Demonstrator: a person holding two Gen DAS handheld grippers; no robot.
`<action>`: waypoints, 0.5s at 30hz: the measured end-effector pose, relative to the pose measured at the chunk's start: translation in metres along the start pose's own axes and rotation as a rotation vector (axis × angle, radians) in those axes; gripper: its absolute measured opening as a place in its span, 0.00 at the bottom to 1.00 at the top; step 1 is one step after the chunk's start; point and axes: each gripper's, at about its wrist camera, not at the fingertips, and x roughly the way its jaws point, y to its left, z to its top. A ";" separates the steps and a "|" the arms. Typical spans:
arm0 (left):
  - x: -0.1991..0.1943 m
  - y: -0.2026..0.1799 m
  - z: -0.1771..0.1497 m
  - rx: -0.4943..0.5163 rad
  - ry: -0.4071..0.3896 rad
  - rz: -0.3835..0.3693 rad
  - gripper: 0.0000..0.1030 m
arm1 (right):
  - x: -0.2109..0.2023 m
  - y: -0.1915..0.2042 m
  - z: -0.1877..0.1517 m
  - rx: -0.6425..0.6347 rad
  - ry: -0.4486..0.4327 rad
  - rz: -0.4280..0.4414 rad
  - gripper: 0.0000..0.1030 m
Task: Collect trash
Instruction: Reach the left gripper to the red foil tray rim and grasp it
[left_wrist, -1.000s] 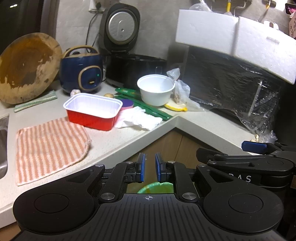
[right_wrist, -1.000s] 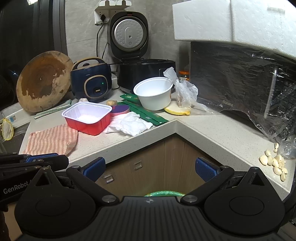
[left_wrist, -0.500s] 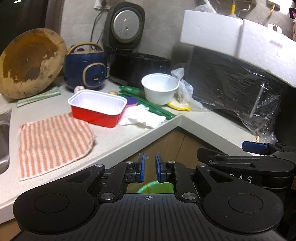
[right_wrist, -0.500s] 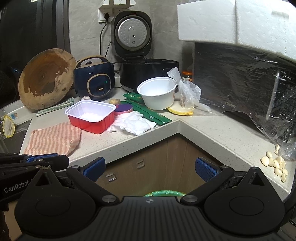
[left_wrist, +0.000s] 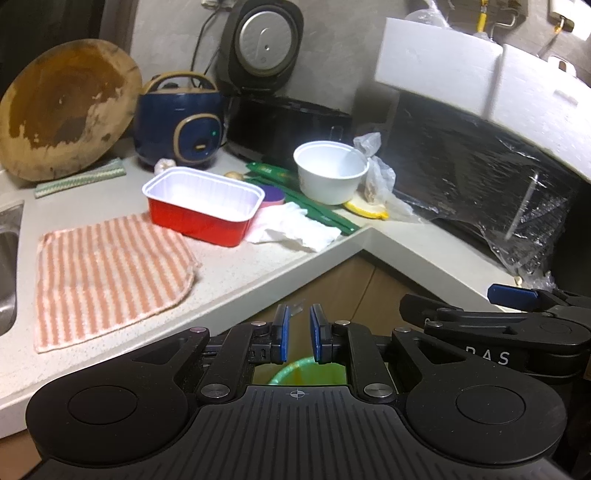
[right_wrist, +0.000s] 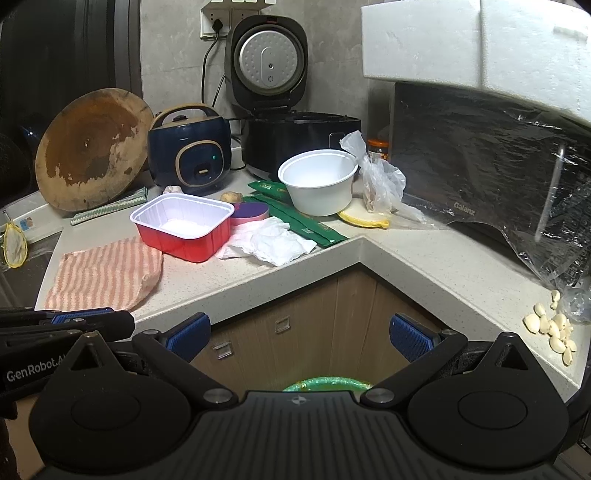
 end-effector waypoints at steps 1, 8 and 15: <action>0.002 0.002 0.002 -0.004 0.004 -0.001 0.15 | 0.002 0.001 0.001 0.000 0.002 -0.003 1.00; 0.033 0.031 0.026 -0.074 0.032 0.003 0.15 | 0.023 -0.001 0.016 0.019 -0.001 -0.024 1.00; 0.086 0.104 0.069 -0.322 0.047 -0.060 0.17 | 0.064 0.002 0.036 0.026 0.012 0.065 1.00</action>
